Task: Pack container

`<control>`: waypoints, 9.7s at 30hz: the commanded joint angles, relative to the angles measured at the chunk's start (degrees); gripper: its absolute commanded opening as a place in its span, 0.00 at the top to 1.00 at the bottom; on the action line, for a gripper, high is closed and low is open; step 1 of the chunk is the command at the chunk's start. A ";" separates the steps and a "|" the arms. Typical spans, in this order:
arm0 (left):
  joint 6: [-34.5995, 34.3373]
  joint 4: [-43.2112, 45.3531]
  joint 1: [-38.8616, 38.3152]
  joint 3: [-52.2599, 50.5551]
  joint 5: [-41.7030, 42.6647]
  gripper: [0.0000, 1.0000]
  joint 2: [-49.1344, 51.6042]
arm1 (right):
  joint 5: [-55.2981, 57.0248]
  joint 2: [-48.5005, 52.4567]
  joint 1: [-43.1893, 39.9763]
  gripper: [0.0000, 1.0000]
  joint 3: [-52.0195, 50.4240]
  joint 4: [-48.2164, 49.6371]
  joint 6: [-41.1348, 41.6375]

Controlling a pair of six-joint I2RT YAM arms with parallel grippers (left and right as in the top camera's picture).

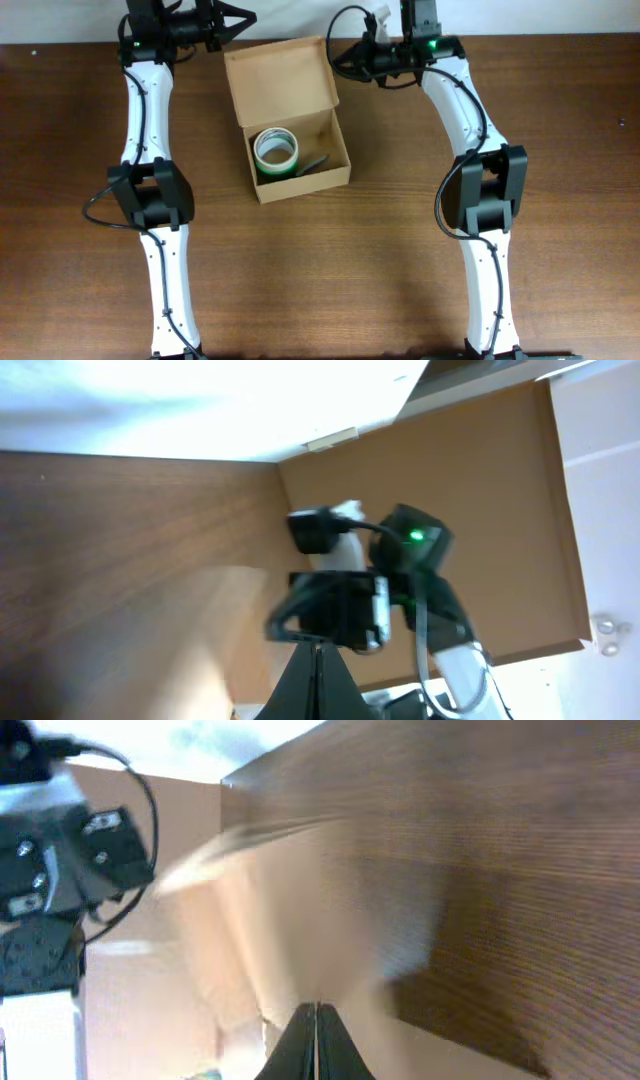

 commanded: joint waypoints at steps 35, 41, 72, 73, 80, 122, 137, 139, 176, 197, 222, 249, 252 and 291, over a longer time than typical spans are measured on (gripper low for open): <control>36.22 -60.61 5.03 -0.61 -44.48 0.98 3.80 | 22.64 -1.40 -0.55 0.96 -9.42 -11.78 -5.62; 35.52 -58.45 4.87 -0.61 -31.56 0.99 9.97 | 20.37 -1.38 -0.22 0.96 -12.15 -8.74 -5.57; 31.43 -37.05 2.40 1.29 -0.96 0.99 12.28 | -2.75 1.38 0.48 0.96 -13.55 12.41 0.42; 31.39 -37.05 2.40 2.32 -0.50 0.98 12.28 | -2.93 1.29 0.48 0.96 -13.42 13.03 0.44; 26.38 -37.07 1.73 13.49 -0.57 0.98 12.28 | 0.17 1.11 0.55 0.96 -6.58 7.72 0.00; 48.78 -74.84 -5.70 18.34 -42.95 0.99 -13.70 | 43.56 -5.75 11.08 0.96 29.00 -45.99 -28.39; 45.53 -74.84 -12.92 17.11 -66.71 0.98 -28.63 | 55.67 -16.46 16.31 0.96 28.87 -55.43 -29.64; 45.53 -74.84 -13.38 15.54 -68.76 0.98 -31.80 | 55.67 -18.86 16.39 0.96 28.55 -55.45 -29.62; 44.54 -48.70 -16.50 -51.52 -70.53 0.99 -40.65 | 40.98 -28.41 15.87 0.96 -25.68 -29.42 -25.75; 44.94 -48.83 -16.44 -49.53 -71.04 0.98 -33.66 | 47.25 -20.41 16.63 0.96 -24.09 -27.87 -25.73; 50.56 -67.78 -4.46 18.08 -84.94 0.77 -47.10 | 75.41 -47.19 16.59 0.96 25.53 -39.67 -25.51; 50.53 -67.82 -4.42 18.05 -86.75 0.00 -52.81 | 79.82 -54.45 16.59 0.01 25.83 -49.68 -25.51; 50.53 -67.82 -4.42 18.05 -86.75 0.00 -52.81 | 79.82 -54.45 16.59 0.01 25.83 -49.68 -25.51; 50.53 -67.82 -4.42 18.05 -86.75 0.00 -52.81 | 67.12 -112.32 -4.92 0.01 -61.35 -15.89 -26.60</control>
